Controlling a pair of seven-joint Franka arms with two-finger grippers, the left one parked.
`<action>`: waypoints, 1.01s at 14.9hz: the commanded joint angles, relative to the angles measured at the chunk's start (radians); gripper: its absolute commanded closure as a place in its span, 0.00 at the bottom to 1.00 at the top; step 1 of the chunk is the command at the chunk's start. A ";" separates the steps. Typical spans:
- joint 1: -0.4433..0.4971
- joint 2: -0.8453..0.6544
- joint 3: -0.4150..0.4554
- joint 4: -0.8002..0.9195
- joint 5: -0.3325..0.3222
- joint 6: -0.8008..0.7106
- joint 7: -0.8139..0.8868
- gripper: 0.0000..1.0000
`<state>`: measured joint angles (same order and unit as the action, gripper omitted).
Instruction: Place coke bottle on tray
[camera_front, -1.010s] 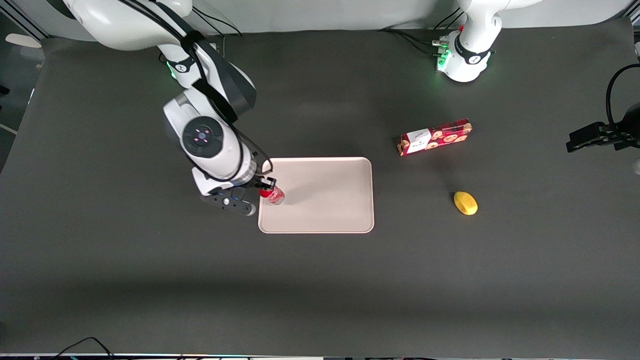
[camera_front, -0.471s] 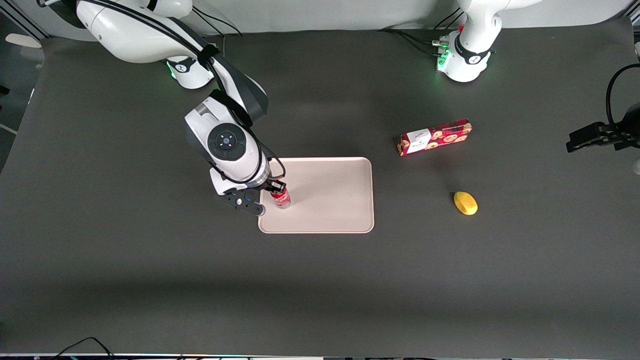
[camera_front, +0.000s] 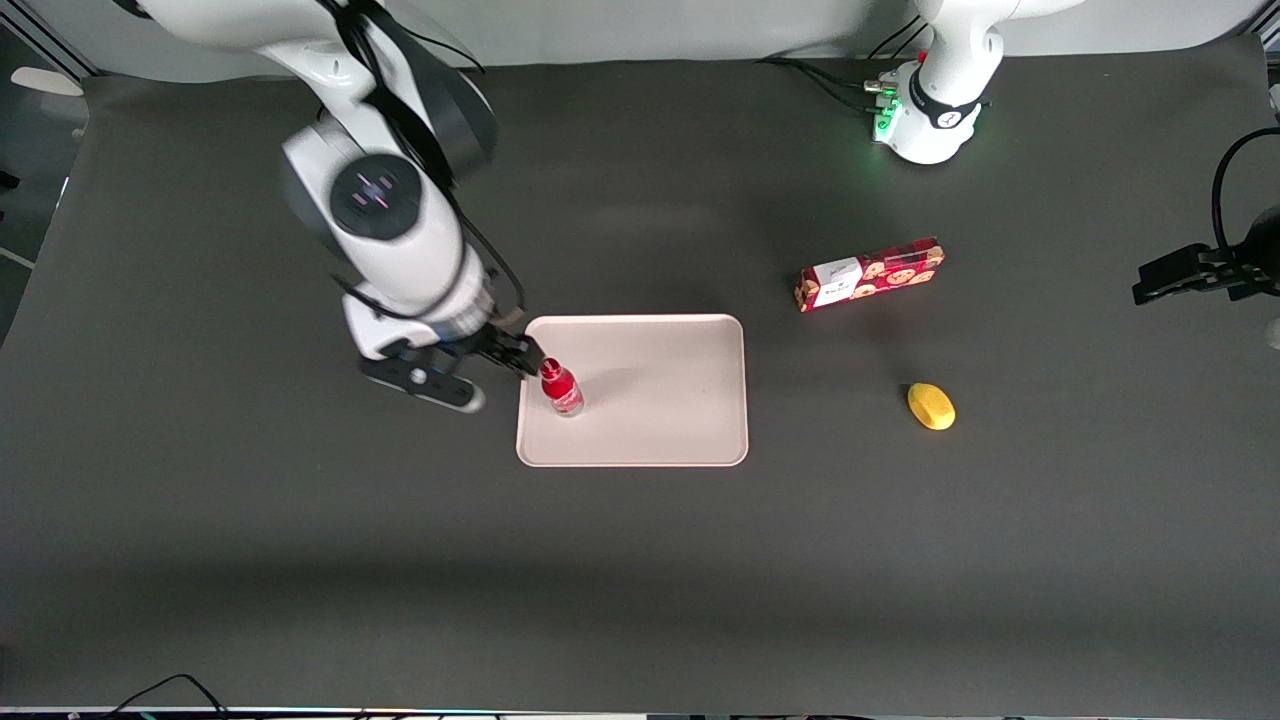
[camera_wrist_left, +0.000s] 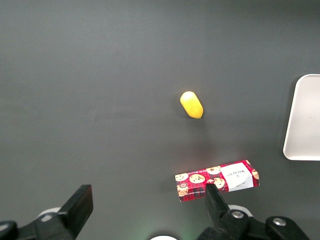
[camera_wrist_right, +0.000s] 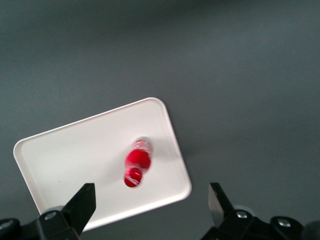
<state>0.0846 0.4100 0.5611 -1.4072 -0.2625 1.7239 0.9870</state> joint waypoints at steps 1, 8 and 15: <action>-0.052 -0.052 -0.023 0.200 -0.011 -0.287 -0.319 0.00; -0.055 -0.287 -0.508 0.085 0.221 -0.376 -0.857 0.00; -0.046 -0.482 -0.584 -0.303 0.232 -0.083 -0.881 0.00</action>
<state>0.0149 -0.0109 -0.0227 -1.6204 -0.0488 1.5891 0.0748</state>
